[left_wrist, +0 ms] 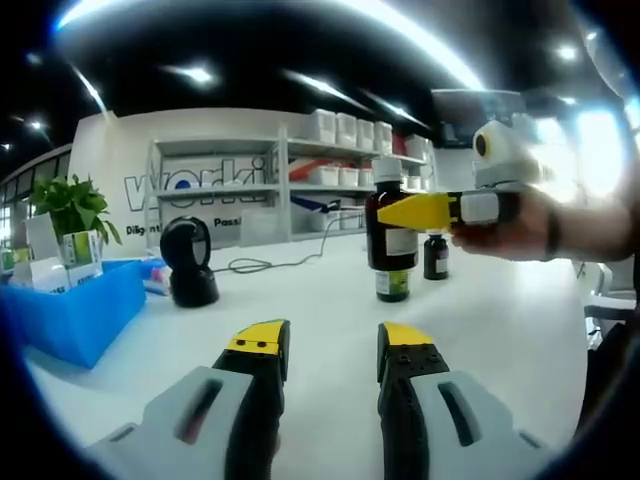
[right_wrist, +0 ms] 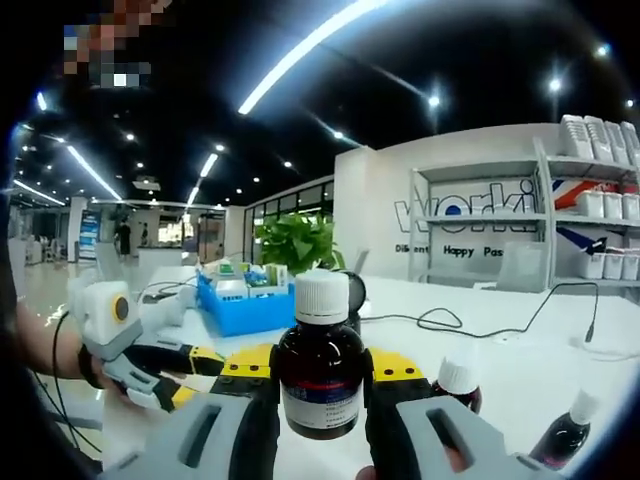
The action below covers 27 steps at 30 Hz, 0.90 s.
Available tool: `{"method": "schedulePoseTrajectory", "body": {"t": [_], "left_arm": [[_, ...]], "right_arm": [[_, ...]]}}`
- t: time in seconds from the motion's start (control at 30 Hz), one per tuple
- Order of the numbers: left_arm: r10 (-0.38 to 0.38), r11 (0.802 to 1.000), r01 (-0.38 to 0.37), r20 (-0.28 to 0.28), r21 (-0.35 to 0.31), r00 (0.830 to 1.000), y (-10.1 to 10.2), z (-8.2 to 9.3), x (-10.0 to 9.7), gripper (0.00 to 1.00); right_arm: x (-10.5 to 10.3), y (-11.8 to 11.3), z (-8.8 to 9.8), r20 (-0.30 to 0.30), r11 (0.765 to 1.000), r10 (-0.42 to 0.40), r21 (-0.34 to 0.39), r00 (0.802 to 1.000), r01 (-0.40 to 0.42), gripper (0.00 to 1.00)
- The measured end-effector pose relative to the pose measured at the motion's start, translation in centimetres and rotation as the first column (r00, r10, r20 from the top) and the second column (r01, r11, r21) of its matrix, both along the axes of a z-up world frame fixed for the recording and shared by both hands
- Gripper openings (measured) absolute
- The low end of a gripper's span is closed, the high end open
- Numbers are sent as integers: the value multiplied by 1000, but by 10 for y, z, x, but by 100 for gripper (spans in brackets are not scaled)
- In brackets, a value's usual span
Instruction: Rotate the medicine bottle to make it face forward pick up the medicine bottle inspect the drug traceability code place the medicine on the table
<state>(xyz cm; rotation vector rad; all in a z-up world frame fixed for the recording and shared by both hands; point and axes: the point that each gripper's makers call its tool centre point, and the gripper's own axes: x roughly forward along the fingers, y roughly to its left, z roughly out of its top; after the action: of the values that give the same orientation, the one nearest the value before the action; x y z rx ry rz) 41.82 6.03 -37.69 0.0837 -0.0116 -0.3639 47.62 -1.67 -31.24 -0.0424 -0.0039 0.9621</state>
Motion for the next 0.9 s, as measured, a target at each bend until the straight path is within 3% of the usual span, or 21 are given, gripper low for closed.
{"method": "schedulePoseTrajectory", "body": {"t": [0.3,0.7,0.9], "left_arm": [[-3,1000,3,2,-8,1000,-1,2,-1,26],[9,1000,-9,2,-26,1000,1,5,-1,26],[1,1000,-1,0,-29,1000,-1,5,-1,26]], "right_arm": [[16,23,-1,-22,1000,-7,25,1000,7,27],[34,48,-29,-38,1000,-22,8,999,22,27],[38,55,-43,-87,1000,-22,16,996,23,27]]}}
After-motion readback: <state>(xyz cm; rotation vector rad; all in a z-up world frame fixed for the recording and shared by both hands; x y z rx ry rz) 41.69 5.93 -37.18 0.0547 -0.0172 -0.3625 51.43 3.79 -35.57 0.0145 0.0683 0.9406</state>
